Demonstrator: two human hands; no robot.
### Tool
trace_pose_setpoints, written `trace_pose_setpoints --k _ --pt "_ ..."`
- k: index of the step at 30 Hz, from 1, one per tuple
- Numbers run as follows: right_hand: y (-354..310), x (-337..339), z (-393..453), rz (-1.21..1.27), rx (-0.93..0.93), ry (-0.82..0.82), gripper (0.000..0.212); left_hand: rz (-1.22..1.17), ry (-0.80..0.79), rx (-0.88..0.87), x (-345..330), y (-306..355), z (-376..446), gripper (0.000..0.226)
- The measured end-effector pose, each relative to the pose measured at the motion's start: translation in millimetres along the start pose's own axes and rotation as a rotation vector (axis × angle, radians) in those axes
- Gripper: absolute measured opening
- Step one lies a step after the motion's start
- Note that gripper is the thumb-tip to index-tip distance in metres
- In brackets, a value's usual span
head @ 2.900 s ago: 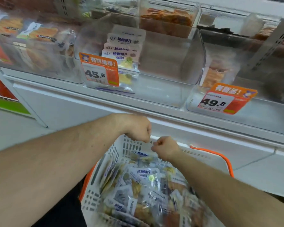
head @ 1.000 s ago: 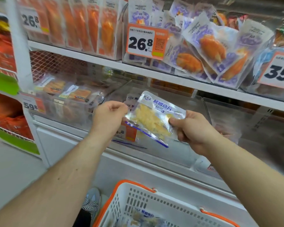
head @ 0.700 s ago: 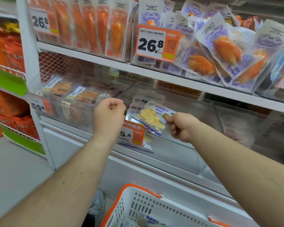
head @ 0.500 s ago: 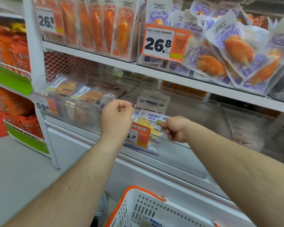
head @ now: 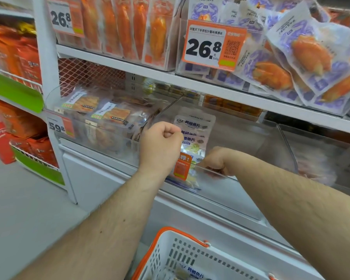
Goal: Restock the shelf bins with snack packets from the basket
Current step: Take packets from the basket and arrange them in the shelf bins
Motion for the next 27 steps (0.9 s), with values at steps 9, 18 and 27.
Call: trace_pose_setpoints --k 9,18,27 --pt "-1.9 37.4 -40.8 0.201 0.165 0.458 0.006 0.169 -0.283 -0.115 -19.3 -3.7 -23.6 0.021" --pt "35.4 37.7 -134.5 0.565 0.436 0.682 0.02 0.682 -0.94 -0.25 -45.9 -40.0 -79.7 0.011" --pt "170.4 -90.6 -110.6 0.479 -0.051 0.4 0.018 1.083 -1.378 -0.203 -46.1 -83.0 -129.9 0.024"
Point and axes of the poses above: each hand's wrist, its own z-axis towards the middle knuckle, its own x-axis out of the back of the hand, y = z × x, the point moved 5 cm from there along z, towards the middle knuckle, and after that the axes turned 12 degrees about y, right-handed, at the moved point
